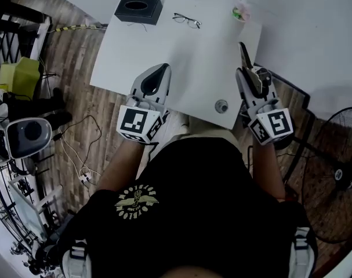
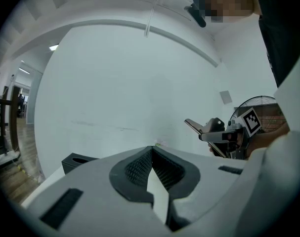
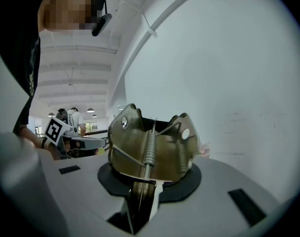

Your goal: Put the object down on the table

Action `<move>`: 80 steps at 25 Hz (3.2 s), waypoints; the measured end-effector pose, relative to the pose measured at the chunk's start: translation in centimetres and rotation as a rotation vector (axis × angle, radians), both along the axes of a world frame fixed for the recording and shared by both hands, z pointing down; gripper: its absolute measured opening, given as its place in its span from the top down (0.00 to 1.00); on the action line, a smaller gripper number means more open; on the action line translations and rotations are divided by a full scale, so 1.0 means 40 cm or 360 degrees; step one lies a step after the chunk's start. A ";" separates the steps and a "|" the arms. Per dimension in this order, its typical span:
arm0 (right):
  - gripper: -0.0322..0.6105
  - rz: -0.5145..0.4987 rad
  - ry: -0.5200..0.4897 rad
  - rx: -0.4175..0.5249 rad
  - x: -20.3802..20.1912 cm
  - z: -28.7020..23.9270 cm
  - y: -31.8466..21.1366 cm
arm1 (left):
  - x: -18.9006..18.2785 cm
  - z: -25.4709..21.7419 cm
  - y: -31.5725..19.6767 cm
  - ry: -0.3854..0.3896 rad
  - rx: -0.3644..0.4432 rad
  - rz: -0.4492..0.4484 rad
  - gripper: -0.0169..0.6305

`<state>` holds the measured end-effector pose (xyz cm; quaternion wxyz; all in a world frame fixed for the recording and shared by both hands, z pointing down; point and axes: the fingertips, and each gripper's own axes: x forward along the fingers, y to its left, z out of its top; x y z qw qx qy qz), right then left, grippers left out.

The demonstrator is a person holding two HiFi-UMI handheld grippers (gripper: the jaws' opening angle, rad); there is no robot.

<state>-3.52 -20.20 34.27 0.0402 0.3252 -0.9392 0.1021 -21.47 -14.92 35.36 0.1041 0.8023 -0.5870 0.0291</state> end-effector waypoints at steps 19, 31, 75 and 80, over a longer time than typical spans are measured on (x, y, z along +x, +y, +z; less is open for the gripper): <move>0.82 0.0112 -0.0124 -0.0148 0.142 0.083 -0.199 | 0.173 0.046 -0.282 -0.0072 -0.0110 0.0195 0.96; 0.82 0.0156 -0.0099 -0.0254 0.159 0.184 -0.225 | 0.240 0.131 -0.323 -0.0062 -0.0206 0.0287 0.96; 0.82 0.0193 0.0174 -0.0779 0.030 0.684 -0.170 | 0.271 0.463 -0.314 0.0028 -0.0419 0.0520 0.96; 0.82 0.0147 0.0209 -0.0850 0.015 0.751 -0.168 | 0.281 0.516 -0.316 0.0019 -0.0477 0.0530 0.96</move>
